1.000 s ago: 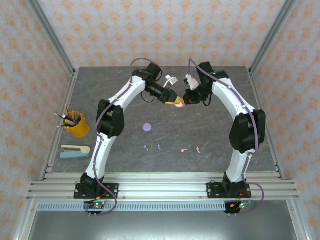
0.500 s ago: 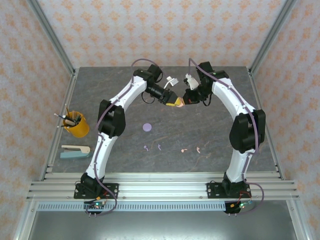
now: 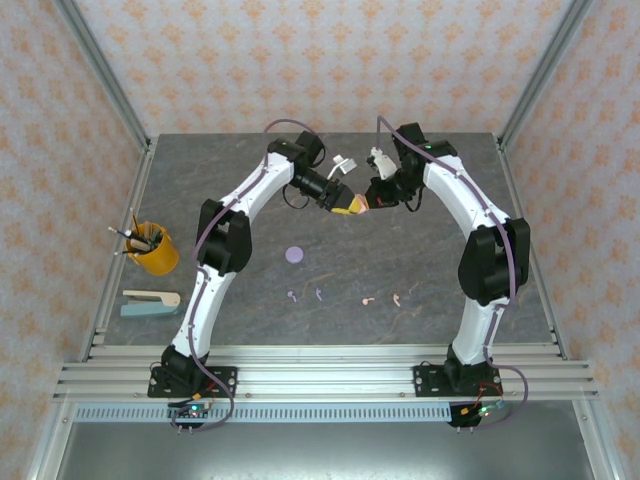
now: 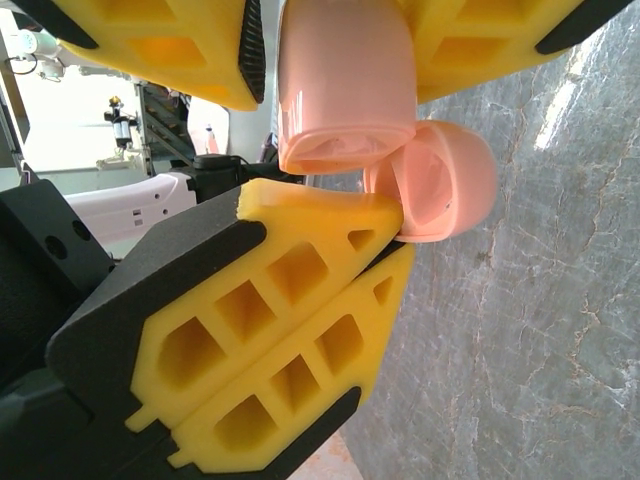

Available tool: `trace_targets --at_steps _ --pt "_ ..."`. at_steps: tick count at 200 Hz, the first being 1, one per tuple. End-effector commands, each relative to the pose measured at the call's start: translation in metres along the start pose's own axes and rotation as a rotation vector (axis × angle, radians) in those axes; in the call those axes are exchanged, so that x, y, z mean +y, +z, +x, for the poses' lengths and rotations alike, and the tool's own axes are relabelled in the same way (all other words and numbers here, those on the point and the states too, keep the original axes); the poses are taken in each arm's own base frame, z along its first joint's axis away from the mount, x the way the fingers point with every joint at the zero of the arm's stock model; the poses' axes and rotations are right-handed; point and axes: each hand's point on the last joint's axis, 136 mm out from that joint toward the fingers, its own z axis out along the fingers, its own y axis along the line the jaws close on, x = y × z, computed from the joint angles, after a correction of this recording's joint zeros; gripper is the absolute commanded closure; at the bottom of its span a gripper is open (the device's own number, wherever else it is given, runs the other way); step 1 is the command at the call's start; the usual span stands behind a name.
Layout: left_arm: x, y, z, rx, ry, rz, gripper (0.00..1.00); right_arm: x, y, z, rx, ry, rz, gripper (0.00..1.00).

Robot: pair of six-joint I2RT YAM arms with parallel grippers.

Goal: Insert the wireless bluetooth earbuds into the charging case

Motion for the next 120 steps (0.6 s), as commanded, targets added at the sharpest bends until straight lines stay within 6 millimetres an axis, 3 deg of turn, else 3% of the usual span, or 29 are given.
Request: trace_targets --at_steps 1,38,120 --pt "-0.0069 0.007 -0.0043 0.004 0.009 0.026 0.63 0.0063 -0.0067 -0.0096 -0.033 -0.036 -0.011 1.0" --pt "-0.0065 0.0081 -0.0077 0.001 0.014 0.02 0.59 0.0062 -0.0064 -0.0086 -0.032 -0.037 -0.01 1.0" --pt "-0.0051 0.0087 -0.0074 0.003 0.012 0.016 0.69 0.0028 -0.0055 -0.0078 -0.029 -0.037 0.007 1.0"
